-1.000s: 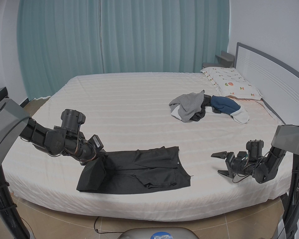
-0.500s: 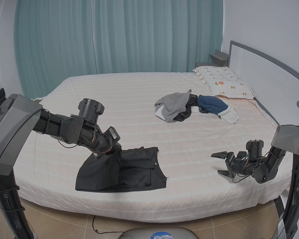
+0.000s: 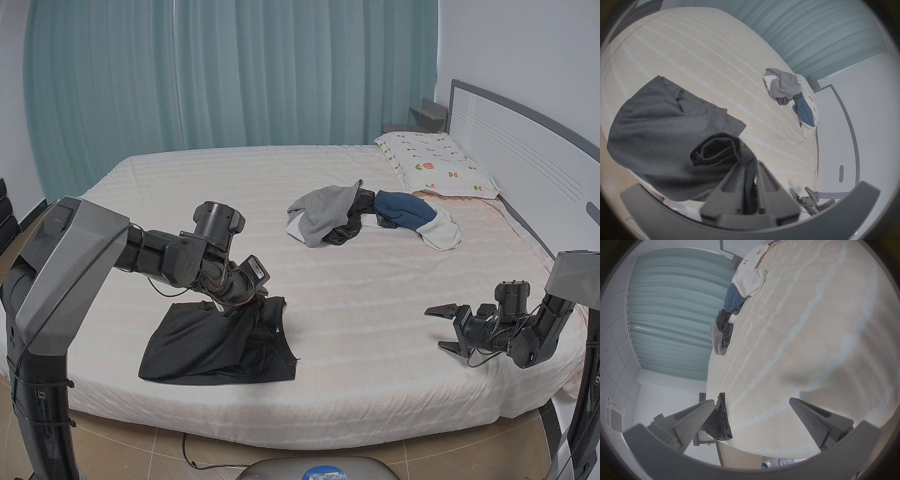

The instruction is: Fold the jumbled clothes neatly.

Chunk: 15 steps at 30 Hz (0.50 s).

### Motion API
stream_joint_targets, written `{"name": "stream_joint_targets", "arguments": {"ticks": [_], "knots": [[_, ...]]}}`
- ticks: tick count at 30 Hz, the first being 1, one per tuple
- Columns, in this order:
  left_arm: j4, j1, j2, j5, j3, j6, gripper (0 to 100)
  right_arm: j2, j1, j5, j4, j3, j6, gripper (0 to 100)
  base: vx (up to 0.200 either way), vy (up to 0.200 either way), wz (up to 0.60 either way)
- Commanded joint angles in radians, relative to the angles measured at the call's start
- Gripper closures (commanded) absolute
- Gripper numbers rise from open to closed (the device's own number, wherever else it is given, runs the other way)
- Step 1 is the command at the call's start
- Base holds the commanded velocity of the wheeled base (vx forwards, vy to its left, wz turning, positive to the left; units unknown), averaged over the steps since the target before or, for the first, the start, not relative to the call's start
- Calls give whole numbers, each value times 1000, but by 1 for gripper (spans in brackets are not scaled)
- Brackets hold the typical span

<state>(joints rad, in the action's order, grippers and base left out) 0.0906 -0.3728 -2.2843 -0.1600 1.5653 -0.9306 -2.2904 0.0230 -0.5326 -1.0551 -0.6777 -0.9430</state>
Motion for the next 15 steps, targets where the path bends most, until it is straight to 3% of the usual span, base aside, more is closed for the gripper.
{"name": "stream_joint_targets", "arguments": {"ticks": [1,6,15], "knots": [[-3,-5,-49,17,22,0,0,-1,0,0,0,1,0,0,0,0,0],[1,3,-40,54,7,-2,0,-1,0,0,0,1,0,0,0,0,0],[-11,83,68,42,-91,-7,0,-1,0,0,0,1,1,0,0,0,0]]}}
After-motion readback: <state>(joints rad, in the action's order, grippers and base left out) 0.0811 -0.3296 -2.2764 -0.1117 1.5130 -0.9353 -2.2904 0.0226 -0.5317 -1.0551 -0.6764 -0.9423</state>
